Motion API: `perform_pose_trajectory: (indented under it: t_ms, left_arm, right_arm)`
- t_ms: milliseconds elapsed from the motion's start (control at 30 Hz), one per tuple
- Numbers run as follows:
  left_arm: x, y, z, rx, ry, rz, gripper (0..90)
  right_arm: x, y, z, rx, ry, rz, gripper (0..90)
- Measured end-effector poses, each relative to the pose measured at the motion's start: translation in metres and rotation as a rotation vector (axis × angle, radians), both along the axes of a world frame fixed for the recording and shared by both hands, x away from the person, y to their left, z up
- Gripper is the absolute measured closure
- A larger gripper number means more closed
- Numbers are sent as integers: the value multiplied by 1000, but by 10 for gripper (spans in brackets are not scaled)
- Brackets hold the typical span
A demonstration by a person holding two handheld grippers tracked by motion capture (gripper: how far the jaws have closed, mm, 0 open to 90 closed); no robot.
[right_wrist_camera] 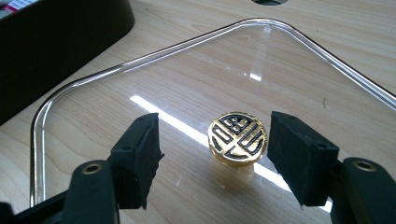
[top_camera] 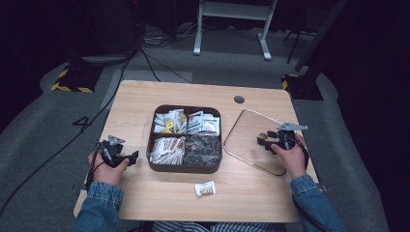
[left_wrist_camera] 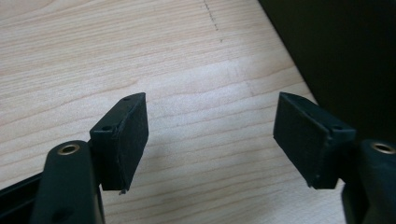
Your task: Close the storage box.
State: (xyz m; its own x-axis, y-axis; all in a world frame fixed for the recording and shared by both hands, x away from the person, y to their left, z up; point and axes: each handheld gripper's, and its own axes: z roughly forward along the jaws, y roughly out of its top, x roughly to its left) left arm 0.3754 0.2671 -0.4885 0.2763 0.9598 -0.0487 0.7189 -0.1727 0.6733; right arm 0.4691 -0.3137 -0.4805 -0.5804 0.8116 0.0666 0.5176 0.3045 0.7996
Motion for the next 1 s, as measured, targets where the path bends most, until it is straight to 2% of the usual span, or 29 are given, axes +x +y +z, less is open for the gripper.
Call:
perform_pose_trajectory:
  t_ms: [233,367,533,567,600,733,867,967,1000]
  left_arm:
    - [2,-1,-8,19,21,-12,234]
    - [3,-2,-11,34,13,-24,209]
    - [3,-3,-13,23,-7,-32,195]
    - [2,-2,-16,17,-27,-35,189]
    - [2,-2,-16,16,-31,-39,174]
    - [2,-2,-16,16,-32,-38,174]
    - [2,-2,-16,16,-32,-37,174]
    - [2,-2,-16,16,-32,-37,174]
    - [2,-2,-16,15,-32,-37,174]
  right_arm:
    - [4,0,-9,-12,19,-4,352]
    - [6,1,-11,-20,19,-6,351]
    - [9,2,-15,-33,23,-10,368]
    - [9,2,-16,-35,24,-11,376]
    - [10,2,-17,-37,24,-14,384]
    - [13,2,-19,-41,25,-22,424]
    - [15,2,-19,-73,10,-30,503]
    - [15,2,-19,-75,8,-27,522]
    - [15,2,-19,-74,8,-22,557]
